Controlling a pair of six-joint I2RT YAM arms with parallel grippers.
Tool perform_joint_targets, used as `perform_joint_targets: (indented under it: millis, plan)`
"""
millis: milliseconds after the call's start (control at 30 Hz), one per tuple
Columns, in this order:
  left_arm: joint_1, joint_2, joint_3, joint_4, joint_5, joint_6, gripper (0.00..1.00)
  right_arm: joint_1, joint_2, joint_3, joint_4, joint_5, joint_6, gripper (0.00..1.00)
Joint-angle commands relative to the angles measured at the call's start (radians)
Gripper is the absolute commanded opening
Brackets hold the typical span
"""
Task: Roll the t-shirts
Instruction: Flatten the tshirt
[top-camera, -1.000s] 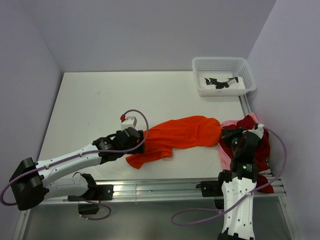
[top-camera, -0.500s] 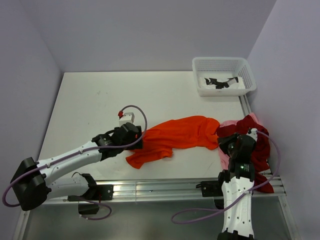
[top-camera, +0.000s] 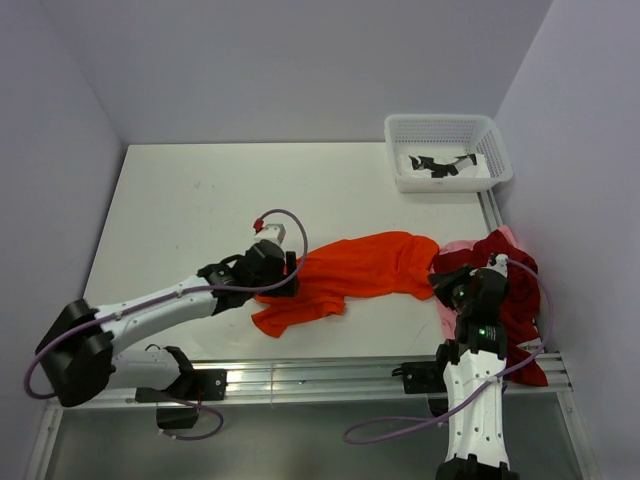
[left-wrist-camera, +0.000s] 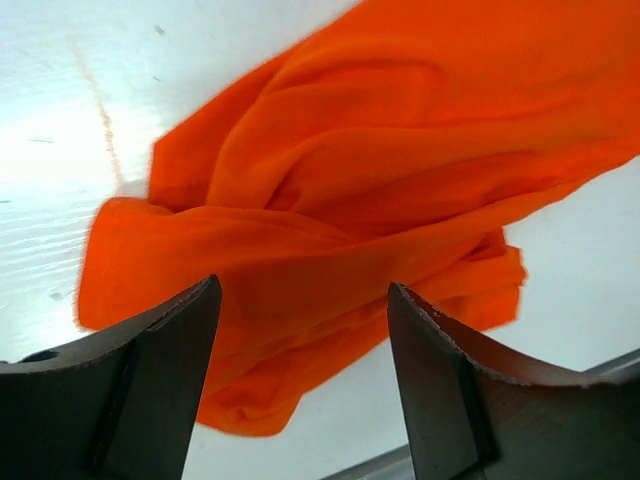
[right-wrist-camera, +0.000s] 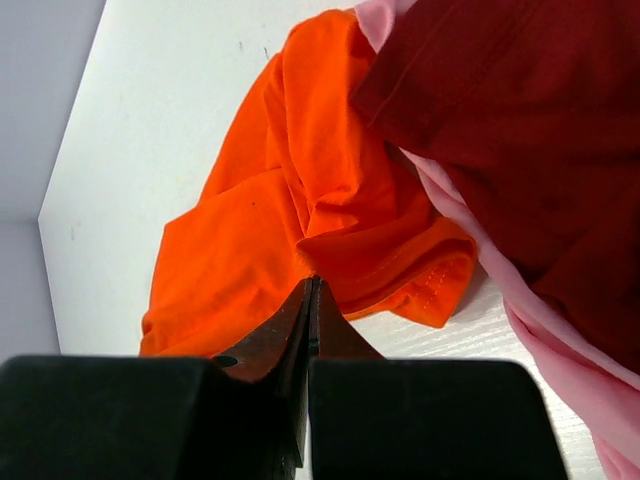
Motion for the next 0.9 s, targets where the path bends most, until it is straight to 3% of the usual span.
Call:
perform_joint_targets:
  millis: [0, 167, 267, 300, 333, 367, 533, 667, 800, 867]
  plan:
    - [0.002, 0.109, 0.035, 0.068, 0.081, 0.033, 0.72, -0.004, -0.01, 0.011, 0.057, -0.023, -0.005, 0.0]
    - [0.002, 0.195, 0.035, 0.114, 0.101, 0.031, 0.72, -0.003, 0.008, 0.03, 0.065, -0.027, -0.005, 0.0]
    - [0.01, 0.262, 0.07, 0.069, 0.046, 0.005, 0.42, -0.004, 0.035, 0.016, 0.101, -0.055, 0.009, 0.0]
    - [0.018, 0.278, 0.079, 0.05, 0.029, -0.002, 0.18, -0.001, 0.042, 0.01, 0.112, -0.064, 0.014, 0.0]
    - [0.047, 0.299, 0.085, 0.035, 0.015, -0.022, 0.04, -0.001, 0.048, -0.001, 0.13, -0.067, 0.024, 0.0]
    - [0.07, 0.304, 0.088, 0.001, -0.002, -0.031, 0.0, 0.003, 0.059, -0.004, 0.138, -0.07, 0.029, 0.0]
    - [0.344, 0.209, 0.052, -0.038, 0.027, -0.027, 0.0, 0.045, 0.081, -0.01, 0.184, -0.05, 0.058, 0.0]
    - [0.492, 0.12, 0.071, -0.077, 0.003, -0.019, 0.0, 0.098, 0.128, 0.01, 0.226, -0.019, 0.086, 0.0]
    - [0.607, 0.089, 0.102, -0.079, 0.038, -0.009, 0.0, 0.228, 0.215, 0.046, 0.276, 0.071, 0.121, 0.0]
    - [0.639, 0.105, 0.124, -0.074, 0.058, -0.013, 0.0, 0.357, 0.281, 0.069, 0.292, 0.137, 0.142, 0.0]
